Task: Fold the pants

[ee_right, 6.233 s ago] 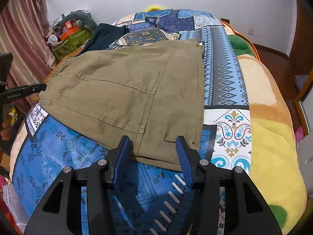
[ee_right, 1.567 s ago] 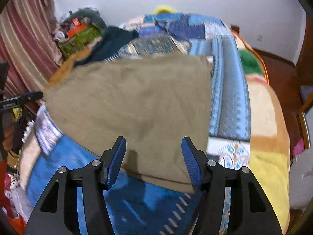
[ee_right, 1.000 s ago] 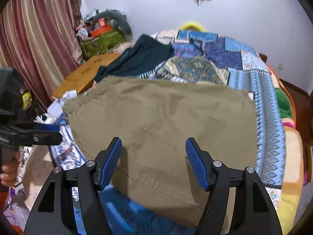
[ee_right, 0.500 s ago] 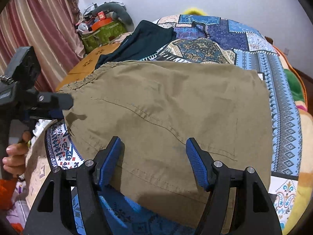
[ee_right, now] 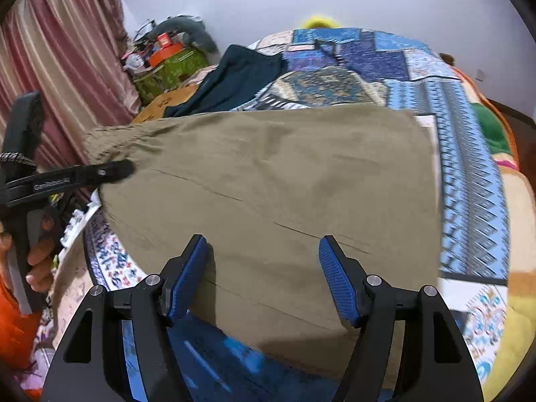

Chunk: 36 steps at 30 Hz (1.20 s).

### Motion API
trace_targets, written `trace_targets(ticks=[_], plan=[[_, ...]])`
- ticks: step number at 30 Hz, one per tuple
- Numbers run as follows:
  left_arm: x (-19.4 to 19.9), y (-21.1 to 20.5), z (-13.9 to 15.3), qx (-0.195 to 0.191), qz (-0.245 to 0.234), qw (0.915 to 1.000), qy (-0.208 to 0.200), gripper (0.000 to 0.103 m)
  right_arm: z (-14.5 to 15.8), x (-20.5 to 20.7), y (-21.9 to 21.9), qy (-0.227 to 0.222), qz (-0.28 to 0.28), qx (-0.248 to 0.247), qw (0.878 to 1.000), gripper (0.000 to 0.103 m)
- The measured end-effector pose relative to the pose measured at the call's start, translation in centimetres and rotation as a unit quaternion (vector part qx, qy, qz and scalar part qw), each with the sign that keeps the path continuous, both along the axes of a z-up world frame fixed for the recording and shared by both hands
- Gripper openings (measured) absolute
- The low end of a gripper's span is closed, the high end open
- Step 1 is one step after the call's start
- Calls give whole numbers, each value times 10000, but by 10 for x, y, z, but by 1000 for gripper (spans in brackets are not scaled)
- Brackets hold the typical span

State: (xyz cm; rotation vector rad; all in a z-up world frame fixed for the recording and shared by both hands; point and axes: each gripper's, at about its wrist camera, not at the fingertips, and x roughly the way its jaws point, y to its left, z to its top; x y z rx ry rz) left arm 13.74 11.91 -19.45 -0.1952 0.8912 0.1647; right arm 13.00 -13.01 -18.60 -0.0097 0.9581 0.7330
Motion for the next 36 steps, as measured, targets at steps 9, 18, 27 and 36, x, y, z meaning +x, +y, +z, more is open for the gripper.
trace_targets(ticks=[9, 18, 27, 36], plan=[[-17, -5, 25, 1428, 116, 9891, -334, 30, -5, -10, -35, 135, -256, -35, 9996, 66], [0, -55, 69, 1487, -552, 9825, -980, 23, -12, -13, -41, 228, -341, 65, 9991, 66], [19, -106, 81, 899, -1554, 9786, -1007, 20, -12, -17, -42, 224, -357, 105, 9991, 66], [34, -126, 65, -46, -2152, 9755, -461, 19, -12, -17, -42, 217, -360, 107, 9991, 66]])
